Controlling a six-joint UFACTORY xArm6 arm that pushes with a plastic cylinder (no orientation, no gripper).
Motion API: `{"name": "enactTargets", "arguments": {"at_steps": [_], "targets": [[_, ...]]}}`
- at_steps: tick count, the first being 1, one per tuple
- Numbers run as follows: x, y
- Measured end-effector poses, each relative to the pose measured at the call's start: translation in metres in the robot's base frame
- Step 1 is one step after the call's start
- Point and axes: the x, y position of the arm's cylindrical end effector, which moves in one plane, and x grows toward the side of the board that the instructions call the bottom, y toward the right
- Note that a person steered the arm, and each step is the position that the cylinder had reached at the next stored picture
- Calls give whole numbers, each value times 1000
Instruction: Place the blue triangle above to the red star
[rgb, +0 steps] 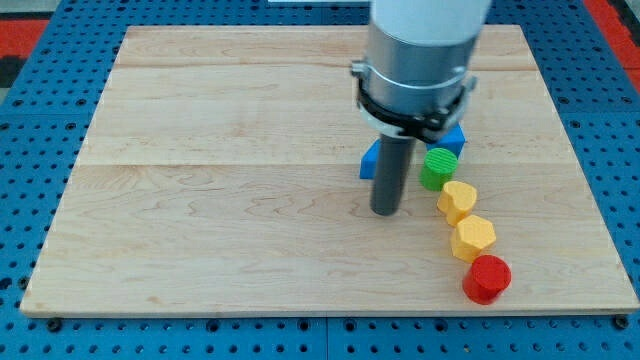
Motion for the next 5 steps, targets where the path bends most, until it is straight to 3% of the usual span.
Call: {"name": "enactTargets", "arguments": {"at_steps": [1,2,3,4,5], "targets": [[-56,-7],[-72,-54],[-40,-8],[-43,46],[-63,30]]}}
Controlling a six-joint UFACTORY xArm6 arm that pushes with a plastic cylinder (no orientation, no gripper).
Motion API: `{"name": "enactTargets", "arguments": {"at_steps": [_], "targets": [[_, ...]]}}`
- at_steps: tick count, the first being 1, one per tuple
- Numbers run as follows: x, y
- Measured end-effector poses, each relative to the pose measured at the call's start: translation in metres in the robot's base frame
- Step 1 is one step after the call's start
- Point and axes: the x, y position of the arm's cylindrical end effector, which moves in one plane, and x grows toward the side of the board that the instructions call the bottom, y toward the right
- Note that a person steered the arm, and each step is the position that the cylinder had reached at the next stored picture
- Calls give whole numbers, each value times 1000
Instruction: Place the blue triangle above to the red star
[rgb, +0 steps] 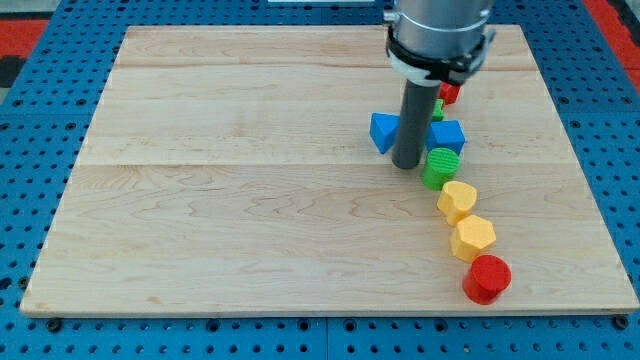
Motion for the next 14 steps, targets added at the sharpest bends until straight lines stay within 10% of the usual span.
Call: {"name": "enactTargets", "arguments": {"at_steps": [7,13,14], "targets": [[-187,-62],[-165,43],[-216,80]]}}
